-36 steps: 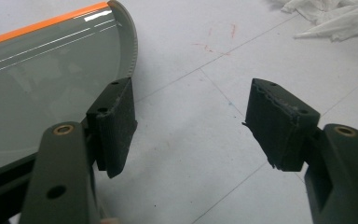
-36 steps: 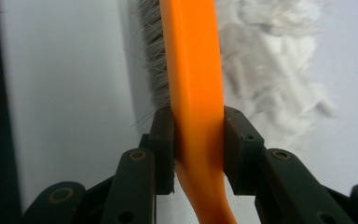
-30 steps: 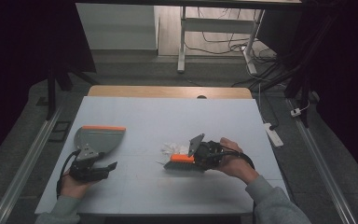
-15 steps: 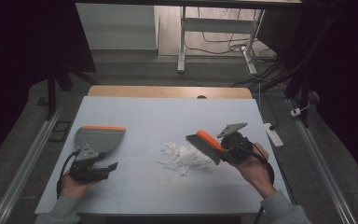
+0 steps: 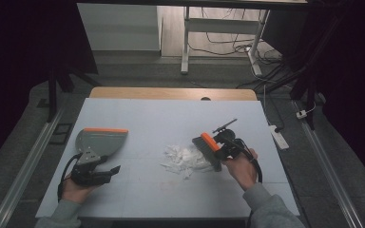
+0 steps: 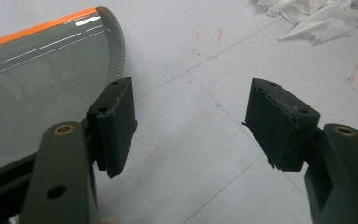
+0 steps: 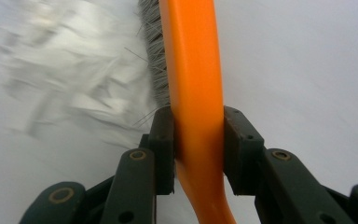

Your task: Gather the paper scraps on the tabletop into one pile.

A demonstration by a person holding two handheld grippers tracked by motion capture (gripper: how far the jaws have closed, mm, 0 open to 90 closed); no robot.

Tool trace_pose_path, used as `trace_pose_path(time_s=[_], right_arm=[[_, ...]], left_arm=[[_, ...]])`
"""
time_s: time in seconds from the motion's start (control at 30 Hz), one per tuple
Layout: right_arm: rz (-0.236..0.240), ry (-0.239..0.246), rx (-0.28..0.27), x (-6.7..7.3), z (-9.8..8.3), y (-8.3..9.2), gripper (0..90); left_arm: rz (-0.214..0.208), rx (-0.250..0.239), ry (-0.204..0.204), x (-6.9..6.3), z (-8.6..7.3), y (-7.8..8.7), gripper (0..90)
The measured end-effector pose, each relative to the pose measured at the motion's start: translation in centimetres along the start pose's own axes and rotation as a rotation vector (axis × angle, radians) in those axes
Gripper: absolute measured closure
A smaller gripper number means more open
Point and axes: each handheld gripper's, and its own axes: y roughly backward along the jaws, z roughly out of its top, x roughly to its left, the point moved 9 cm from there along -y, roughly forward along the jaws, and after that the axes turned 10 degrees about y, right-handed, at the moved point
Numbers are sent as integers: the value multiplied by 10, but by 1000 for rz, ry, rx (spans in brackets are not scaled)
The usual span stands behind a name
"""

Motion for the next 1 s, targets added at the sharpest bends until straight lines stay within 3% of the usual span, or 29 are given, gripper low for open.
trace_pose_path(time_s=[0.1,0.13,0.23,0.37,0.43,0.53,1.0], right_arm=[[76,-12,-58,15,11,0,677],[82,-6,-72,17,14,1,677],[27,28,-103,11,17,8,677],[28,12,-182,1,15,27,677],[12,24,-227,-3,14,36,676],[29,32,-283,-6,13,45,676],[31,91,-385,-28,-21,34,677]], left_arm=[[6,2,-1,0,0,0,342],[8,3,-1,0,-1,0,342],[13,6,-1,1,-1,0,342],[22,13,3,1,-2,-2,343],[26,18,-1,1,-2,-3,343],[33,20,0,1,-2,-4,342],[55,21,-2,-1,-1,-6,340]])
